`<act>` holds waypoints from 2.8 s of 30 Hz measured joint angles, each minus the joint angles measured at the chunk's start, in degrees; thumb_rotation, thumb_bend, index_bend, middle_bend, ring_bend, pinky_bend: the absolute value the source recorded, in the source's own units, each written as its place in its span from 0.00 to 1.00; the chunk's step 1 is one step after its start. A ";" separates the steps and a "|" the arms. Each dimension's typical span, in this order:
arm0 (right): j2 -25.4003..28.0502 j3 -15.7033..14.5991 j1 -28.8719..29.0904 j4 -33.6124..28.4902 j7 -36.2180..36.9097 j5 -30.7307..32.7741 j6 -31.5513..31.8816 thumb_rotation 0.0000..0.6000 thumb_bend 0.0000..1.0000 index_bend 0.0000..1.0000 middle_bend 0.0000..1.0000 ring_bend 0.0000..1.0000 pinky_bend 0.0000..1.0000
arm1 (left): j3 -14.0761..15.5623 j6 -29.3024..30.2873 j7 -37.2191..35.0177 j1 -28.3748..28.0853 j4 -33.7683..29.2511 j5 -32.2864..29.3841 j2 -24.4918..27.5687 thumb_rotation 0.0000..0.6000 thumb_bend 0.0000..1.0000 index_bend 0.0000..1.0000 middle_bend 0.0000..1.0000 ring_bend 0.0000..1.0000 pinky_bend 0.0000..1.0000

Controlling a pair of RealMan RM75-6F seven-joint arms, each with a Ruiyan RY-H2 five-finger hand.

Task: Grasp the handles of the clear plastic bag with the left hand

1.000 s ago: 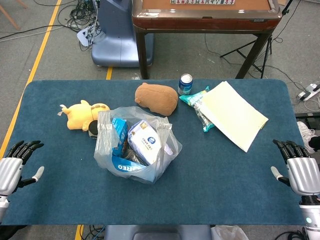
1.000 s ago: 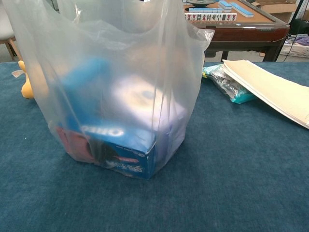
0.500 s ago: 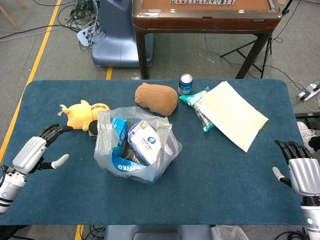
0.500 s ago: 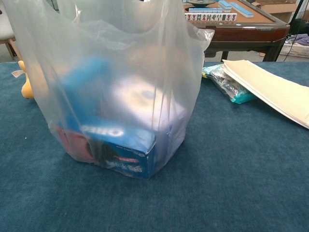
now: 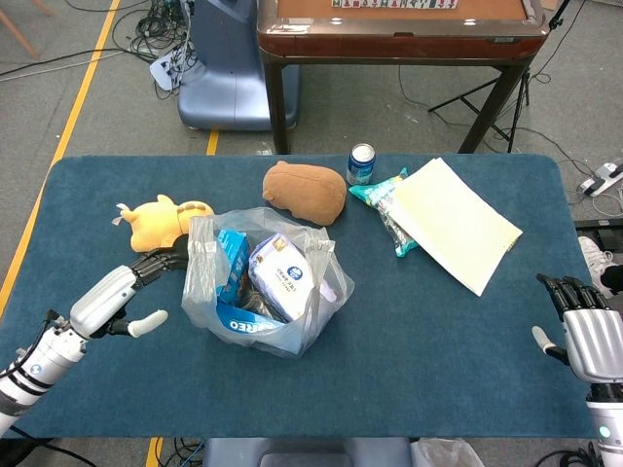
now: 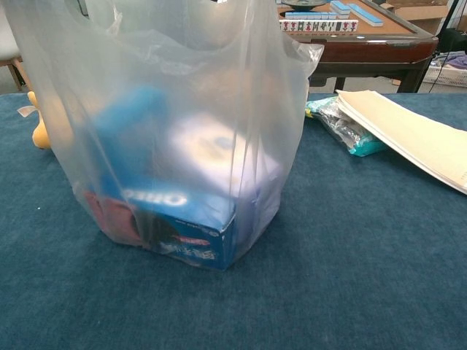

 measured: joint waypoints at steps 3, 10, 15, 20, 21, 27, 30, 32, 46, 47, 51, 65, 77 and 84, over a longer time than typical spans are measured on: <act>-0.07 -0.02 -0.07 0.24 0.24 -0.05 0.10 1.00 0.24 0.17 0.25 0.16 0.26 | -0.03 -0.91 -1.02 -1.83 -0.94 0.48 -0.25 0.17 0.18 0.21 0.15 0.13 0.04; -0.10 -0.11 -0.45 0.69 0.79 0.08 0.44 1.00 0.24 0.17 0.25 0.16 0.26 | -0.43 -5.44 -2.47 -6.34 -3.23 0.05 -0.61 0.16 0.17 0.21 0.15 0.13 0.03; -0.08 -0.26 -0.89 1.05 1.28 0.11 0.80 1.00 0.24 0.17 0.25 0.16 0.26 | -1.63 -8.88 -0.60 -9.69 -4.88 -2.65 -1.21 0.14 0.17 0.22 0.15 0.13 0.03; 0.05 -0.29 -1.25 1.31 1.64 0.29 1.14 1.00 0.24 0.17 0.25 0.16 0.26 | -2.64 -9.66 -2.32 -11.61 -6.26 -3.84 -1.48 0.14 0.17 0.22 0.15 0.13 0.03; 0.06 -0.28 -1.33 1.41 1.76 0.36 1.19 1.00 0.24 0.17 0.25 0.16 0.26 | -2.72 -9.85 -2.99 -11.97 -6.44 -3.90 -1.45 0.14 0.17 0.22 0.15 0.13 0.03; 0.05 -0.30 -1.40 1.79 2.24 0.44 1.01 1.00 0.24 0.17 0.25 0.16 0.26 | -3.03 -11.83 -7.06 -15.15 -7.18 -4.08 -1.98 0.14 0.17 0.23 0.15 0.13 0.03; 0.03 -0.33 -1.43 2.00 2.47 0.45 0.93 1.00 0.24 0.17 0.25 0.16 0.26 | -3.13 -13.45 -7.42 -16.65 -7.05 -4.43 -2.92 0.14 0.17 0.23 0.15 0.13 0.03; 0.01 -0.32 -1.49 2.16 2.66 0.55 0.93 1.00 0.24 0.17 0.25 0.16 0.26 | -3.28 -14.86 -7.13 -17.74 -6.77 -5.22 -3.79 0.14 0.17 0.23 0.15 0.13 0.03; 0.16 -0.38 -2.15 2.91 3.69 0.77 1.32 1.00 0.24 0.17 0.25 0.16 0.26 | -5.64 -25.01 -5.10 -24.84 -6.34 -13.98 -7.72 0.14 0.17 0.22 0.15 0.13 0.03; 0.18 -0.38 -2.17 2.92 3.70 0.81 1.30 1.00 0.24 0.17 0.25 0.16 0.26 | -6.02 -25.88 -5.33 -25.53 -6.51 -14.62 -7.86 0.14 0.17 0.22 0.15 0.13 0.03; 0.17 -0.37 -2.29 3.06 3.86 0.84 1.39 1.00 0.24 0.17 0.25 0.16 0.26 | -7.42 -28.69 -7.51 -27.73 -6.90 -16.66 -8.23 0.14 0.17 0.22 0.15 0.13 0.03; 0.16 -0.14 -2.53 3.94 4.82 1.51 1.15 1.00 0.24 0.17 0.25 0.16 0.26 | -11.97 -36.36 -18.15 -32.62 -5.99 -22.28 -9.97 0.19 0.17 0.22 0.15 0.13 0.03; 0.16 0.08 -2.69 4.53 5.36 2.09 0.99 1.00 0.24 0.17 0.25 0.16 0.26 | -14.55 -39.99 -42.76 -35.21 -3.20 -18.65 -12.66 0.41 0.17 0.24 0.16 0.15 0.05; 0.45 0.15 -2.65 4.46 5.45 2.00 0.89 1.00 0.24 0.17 0.25 0.16 0.26 | -13.68 -38.92 -61.19 -37.21 -1.29 -12.23 -13.21 0.70 0.17 0.27 0.21 0.22 0.20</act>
